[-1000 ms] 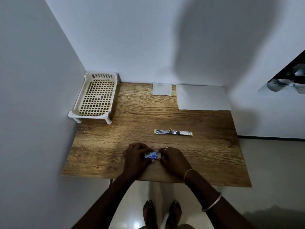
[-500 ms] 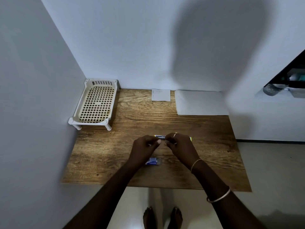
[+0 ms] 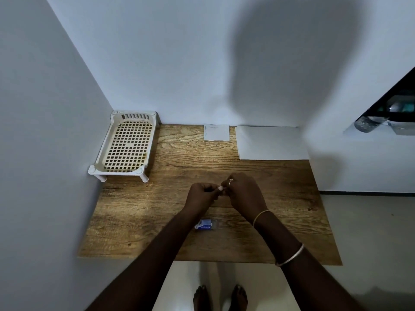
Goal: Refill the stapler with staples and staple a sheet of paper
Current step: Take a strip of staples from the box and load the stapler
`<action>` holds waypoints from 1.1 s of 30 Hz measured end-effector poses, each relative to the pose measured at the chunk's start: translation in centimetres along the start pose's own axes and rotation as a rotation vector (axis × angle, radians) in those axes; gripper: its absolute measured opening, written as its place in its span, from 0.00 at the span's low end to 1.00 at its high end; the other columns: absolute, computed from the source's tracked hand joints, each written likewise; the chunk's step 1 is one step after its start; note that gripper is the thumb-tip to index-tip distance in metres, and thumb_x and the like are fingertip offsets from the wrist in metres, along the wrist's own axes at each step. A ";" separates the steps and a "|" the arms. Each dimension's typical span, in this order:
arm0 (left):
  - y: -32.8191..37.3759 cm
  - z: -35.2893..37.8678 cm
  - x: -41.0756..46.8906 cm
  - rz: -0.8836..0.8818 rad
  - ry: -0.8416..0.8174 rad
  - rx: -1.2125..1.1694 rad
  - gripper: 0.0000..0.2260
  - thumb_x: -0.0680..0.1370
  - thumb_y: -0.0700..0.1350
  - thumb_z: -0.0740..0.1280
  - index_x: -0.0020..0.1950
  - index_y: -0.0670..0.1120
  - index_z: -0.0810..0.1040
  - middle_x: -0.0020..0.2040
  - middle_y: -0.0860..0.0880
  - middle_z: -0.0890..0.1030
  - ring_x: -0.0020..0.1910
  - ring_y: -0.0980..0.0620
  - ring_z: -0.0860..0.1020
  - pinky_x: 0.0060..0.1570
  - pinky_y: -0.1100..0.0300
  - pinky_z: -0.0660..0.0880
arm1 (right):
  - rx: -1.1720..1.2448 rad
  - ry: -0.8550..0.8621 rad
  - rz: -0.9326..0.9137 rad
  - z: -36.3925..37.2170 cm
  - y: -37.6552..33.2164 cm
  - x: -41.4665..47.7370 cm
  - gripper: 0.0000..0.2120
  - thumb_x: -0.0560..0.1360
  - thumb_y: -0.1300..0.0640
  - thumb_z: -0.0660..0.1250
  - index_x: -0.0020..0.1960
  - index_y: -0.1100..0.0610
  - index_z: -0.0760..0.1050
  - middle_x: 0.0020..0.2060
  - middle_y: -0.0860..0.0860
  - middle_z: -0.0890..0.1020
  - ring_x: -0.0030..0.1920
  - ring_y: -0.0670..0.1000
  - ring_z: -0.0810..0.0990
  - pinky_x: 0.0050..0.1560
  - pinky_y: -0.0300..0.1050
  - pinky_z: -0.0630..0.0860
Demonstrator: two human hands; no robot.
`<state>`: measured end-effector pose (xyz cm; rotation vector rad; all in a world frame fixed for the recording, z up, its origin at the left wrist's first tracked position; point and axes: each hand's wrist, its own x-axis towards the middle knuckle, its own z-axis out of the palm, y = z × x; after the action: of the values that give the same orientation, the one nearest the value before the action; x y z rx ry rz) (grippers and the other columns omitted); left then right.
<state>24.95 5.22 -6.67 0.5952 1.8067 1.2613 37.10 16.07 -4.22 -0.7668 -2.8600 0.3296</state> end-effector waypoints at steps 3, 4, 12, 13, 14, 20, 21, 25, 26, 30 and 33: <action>-0.1 -0.3 0.7 0.092 0.088 0.195 0.04 0.77 0.48 0.74 0.49 0.51 0.87 0.44 0.53 0.87 0.43 0.59 0.83 0.47 0.58 0.79 | -0.046 -0.016 0.015 0.5 0.1 0.9 0.09 0.74 0.57 0.72 0.52 0.49 0.84 0.48 0.49 0.82 0.54 0.55 0.78 0.51 0.51 0.72; -0.2 -0.4 0.9 0.137 0.124 0.286 0.06 0.76 0.48 0.74 0.52 0.50 0.87 0.46 0.54 0.87 0.45 0.60 0.83 0.47 0.62 0.79 | -0.049 -0.023 0.021 0.7 0.1 1.2 0.09 0.73 0.57 0.72 0.53 0.49 0.84 0.50 0.49 0.83 0.55 0.55 0.78 0.52 0.51 0.72; -1.1 -0.7 2.9 0.361 0.019 0.809 0.22 0.73 0.45 0.77 0.66 0.46 0.80 0.63 0.47 0.80 0.61 0.48 0.77 0.55 0.62 0.69 | -0.010 -0.095 0.092 2.1 0.2 2.7 0.09 0.75 0.55 0.69 0.54 0.51 0.84 0.51 0.51 0.83 0.56 0.57 0.78 0.51 0.50 0.72; -1.2 -0.7 3.1 0.377 -0.004 0.827 0.22 0.73 0.46 0.76 0.66 0.47 0.80 0.63 0.47 0.79 0.61 0.47 0.76 0.54 0.61 0.70 | -0.014 -0.094 0.097 2.1 0.2 2.8 0.09 0.75 0.55 0.69 0.53 0.51 0.84 0.49 0.51 0.83 0.54 0.57 0.78 0.50 0.49 0.73; -1.3 -0.7 3.3 0.393 -0.017 0.836 0.22 0.73 0.47 0.76 0.66 0.48 0.80 0.62 0.46 0.79 0.60 0.47 0.76 0.53 0.60 0.70 | -0.019 -0.095 0.100 2.1 0.1 2.9 0.08 0.75 0.55 0.68 0.52 0.52 0.84 0.48 0.52 0.83 0.53 0.58 0.79 0.48 0.49 0.73; -1.4 -0.4 4.0 0.436 0.005 0.821 0.15 0.74 0.47 0.75 0.60 0.51 0.84 0.56 0.48 0.81 0.54 0.49 0.77 0.46 0.60 0.69 | 0.049 -0.104 0.155 2.1 0.2 3.1 0.09 0.76 0.57 0.68 0.53 0.54 0.85 0.48 0.53 0.84 0.53 0.57 0.80 0.49 0.49 0.78; -1.4 -0.5 4.1 0.432 -0.002 0.809 0.14 0.74 0.47 0.75 0.59 0.51 0.84 0.55 0.49 0.81 0.53 0.50 0.77 0.46 0.60 0.70 | 0.073 -0.106 0.172 2.2 0.2 3.1 0.10 0.76 0.57 0.68 0.54 0.53 0.85 0.49 0.53 0.84 0.53 0.57 0.80 0.50 0.49 0.78; -1.5 -0.8 4.2 0.422 -0.017 0.789 0.12 0.73 0.46 0.75 0.56 0.51 0.86 0.52 0.50 0.82 0.50 0.51 0.79 0.44 0.58 0.73 | 0.125 -0.119 0.189 2.4 0.4 2.8 0.10 0.75 0.59 0.68 0.54 0.55 0.85 0.50 0.54 0.84 0.55 0.57 0.79 0.52 0.51 0.78; -1.5 -0.9 4.2 0.420 -0.012 0.789 0.11 0.73 0.46 0.76 0.55 0.50 0.86 0.52 0.50 0.82 0.49 0.51 0.79 0.44 0.59 0.72 | 0.136 -0.113 0.187 2.5 0.4 2.7 0.10 0.75 0.59 0.69 0.53 0.55 0.85 0.49 0.55 0.84 0.55 0.58 0.79 0.52 0.51 0.78; -1.8 -1.2 4.4 0.390 0.003 0.801 0.11 0.72 0.44 0.77 0.54 0.49 0.87 0.51 0.49 0.82 0.49 0.50 0.80 0.44 0.61 0.69 | 0.170 -0.099 0.200 2.9 0.4 2.6 0.08 0.75 0.60 0.71 0.52 0.57 0.86 0.48 0.56 0.83 0.53 0.57 0.79 0.49 0.48 0.76; -2.0 -1.4 4.3 0.372 0.017 0.796 0.11 0.72 0.44 0.77 0.54 0.48 0.87 0.52 0.50 0.82 0.49 0.51 0.80 0.43 0.62 0.68 | 0.181 -0.110 0.213 3.1 0.6 2.4 0.08 0.75 0.60 0.71 0.52 0.57 0.86 0.48 0.55 0.83 0.53 0.56 0.79 0.49 0.48 0.75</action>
<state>21.61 6.98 -9.83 1.4069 2.2648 0.7151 34.63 17.26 -7.15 -1.0482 -2.7994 0.6680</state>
